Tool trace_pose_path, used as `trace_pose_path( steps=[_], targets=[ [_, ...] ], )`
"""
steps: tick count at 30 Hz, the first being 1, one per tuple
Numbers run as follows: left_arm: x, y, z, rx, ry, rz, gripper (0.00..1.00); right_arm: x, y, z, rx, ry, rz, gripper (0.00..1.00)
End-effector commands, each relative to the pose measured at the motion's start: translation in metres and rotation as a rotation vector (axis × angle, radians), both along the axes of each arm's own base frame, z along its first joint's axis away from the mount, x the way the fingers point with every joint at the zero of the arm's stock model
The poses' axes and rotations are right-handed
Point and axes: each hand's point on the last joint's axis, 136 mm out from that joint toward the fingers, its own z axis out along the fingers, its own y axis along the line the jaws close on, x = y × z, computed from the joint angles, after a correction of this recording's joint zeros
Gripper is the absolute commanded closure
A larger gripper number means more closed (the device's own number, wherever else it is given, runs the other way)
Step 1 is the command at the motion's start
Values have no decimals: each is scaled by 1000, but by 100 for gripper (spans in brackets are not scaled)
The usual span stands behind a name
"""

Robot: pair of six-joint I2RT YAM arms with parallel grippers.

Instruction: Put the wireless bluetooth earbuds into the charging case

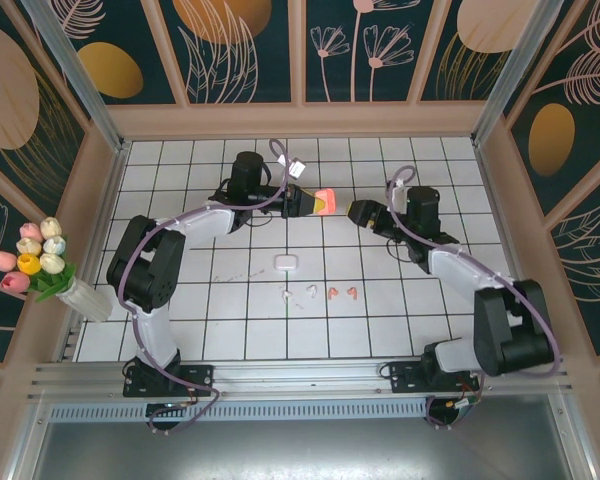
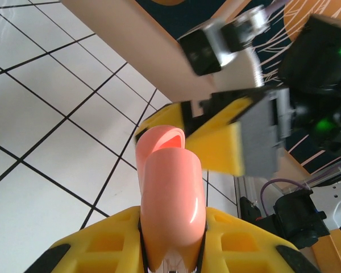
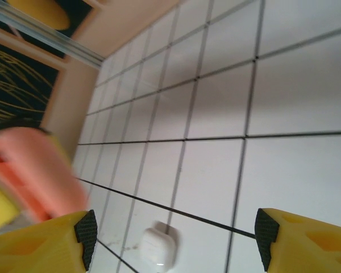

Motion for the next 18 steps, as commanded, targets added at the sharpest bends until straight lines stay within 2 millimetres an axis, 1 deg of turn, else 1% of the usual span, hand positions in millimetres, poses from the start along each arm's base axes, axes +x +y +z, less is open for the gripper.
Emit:
trace_pose_path(
  steps=[1,3,5,9,11,15,18],
  targets=[
    [-6,-3,10,-29,-39,-31,94,-7,14,41,64,-102,52,24],
    [-5,-3,11,-31,-41,-30,94,-7,23,49,68,-117,71,24],
    [-5,-3,12,-31,-38,-29,94,-4,34,52,60,-122,90,24],
    [-6,-3,14,-34,-38,-30,94,5,47,46,35,-106,100,24],
    [-6,-3,16,-36,-41,-30,94,11,50,39,26,-93,91,24],
    [-9,-2,18,-37,-44,-33,94,22,46,26,-3,-69,64,25],
    [-11,-1,20,-40,-50,-35,95,28,37,13,-15,-42,34,27]
  ],
)
